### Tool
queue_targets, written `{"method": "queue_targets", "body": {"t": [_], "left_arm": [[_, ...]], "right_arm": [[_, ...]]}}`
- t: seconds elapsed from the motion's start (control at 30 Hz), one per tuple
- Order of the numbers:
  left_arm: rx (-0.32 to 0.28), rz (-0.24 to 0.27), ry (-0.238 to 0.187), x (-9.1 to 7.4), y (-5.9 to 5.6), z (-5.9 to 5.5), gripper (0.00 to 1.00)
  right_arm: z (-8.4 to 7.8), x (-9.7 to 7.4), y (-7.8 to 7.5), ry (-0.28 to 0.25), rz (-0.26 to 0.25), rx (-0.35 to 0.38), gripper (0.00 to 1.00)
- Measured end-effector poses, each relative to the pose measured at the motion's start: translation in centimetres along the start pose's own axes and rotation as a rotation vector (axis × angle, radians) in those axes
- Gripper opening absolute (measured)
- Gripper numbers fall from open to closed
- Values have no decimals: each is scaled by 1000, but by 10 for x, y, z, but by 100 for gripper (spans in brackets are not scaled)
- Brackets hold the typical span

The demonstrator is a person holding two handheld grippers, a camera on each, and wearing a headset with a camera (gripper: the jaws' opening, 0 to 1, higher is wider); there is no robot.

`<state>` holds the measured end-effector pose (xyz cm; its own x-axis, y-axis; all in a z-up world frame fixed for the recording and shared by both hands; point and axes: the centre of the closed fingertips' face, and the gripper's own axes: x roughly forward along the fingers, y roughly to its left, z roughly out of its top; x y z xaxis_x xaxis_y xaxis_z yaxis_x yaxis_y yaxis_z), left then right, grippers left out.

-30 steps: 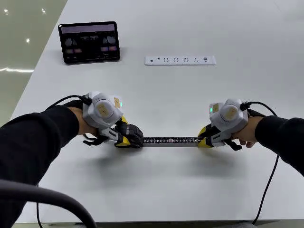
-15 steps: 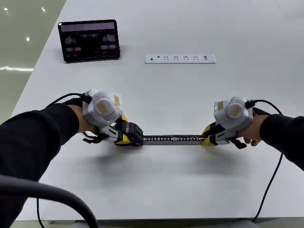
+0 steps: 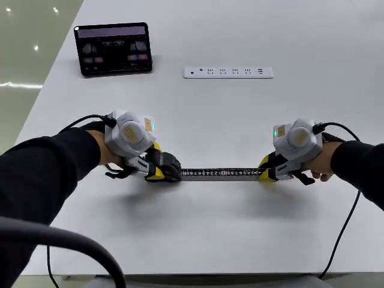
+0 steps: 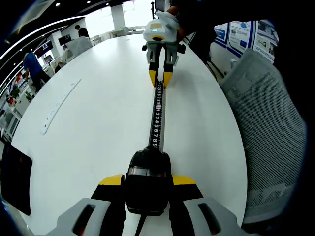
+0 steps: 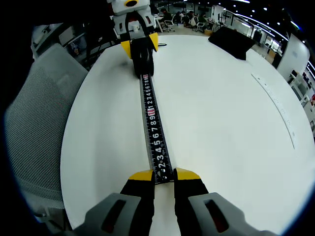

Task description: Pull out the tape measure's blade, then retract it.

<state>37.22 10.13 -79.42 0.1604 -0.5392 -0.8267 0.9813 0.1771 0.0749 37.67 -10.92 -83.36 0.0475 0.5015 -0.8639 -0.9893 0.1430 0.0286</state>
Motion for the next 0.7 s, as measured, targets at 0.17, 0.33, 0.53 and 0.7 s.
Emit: {"method": "queue_targets", "body": {"t": [0.17,0.33,0.53,0.7], "left_arm": [[0,0,1,0,0,0,30],[-1,-1,1,1,0,0,30],[-1,-1,2,1,0,0,30],[0,-1,3,1,0,0,30]], "right_arm": [[-3,-1,-1,-1,-2,7,9],[-5,-2,-2,-2,-3,10,9],[-6,-3,-3,1,-3,9,9],[-8,-3,-3,3,-3,10,9]]}}
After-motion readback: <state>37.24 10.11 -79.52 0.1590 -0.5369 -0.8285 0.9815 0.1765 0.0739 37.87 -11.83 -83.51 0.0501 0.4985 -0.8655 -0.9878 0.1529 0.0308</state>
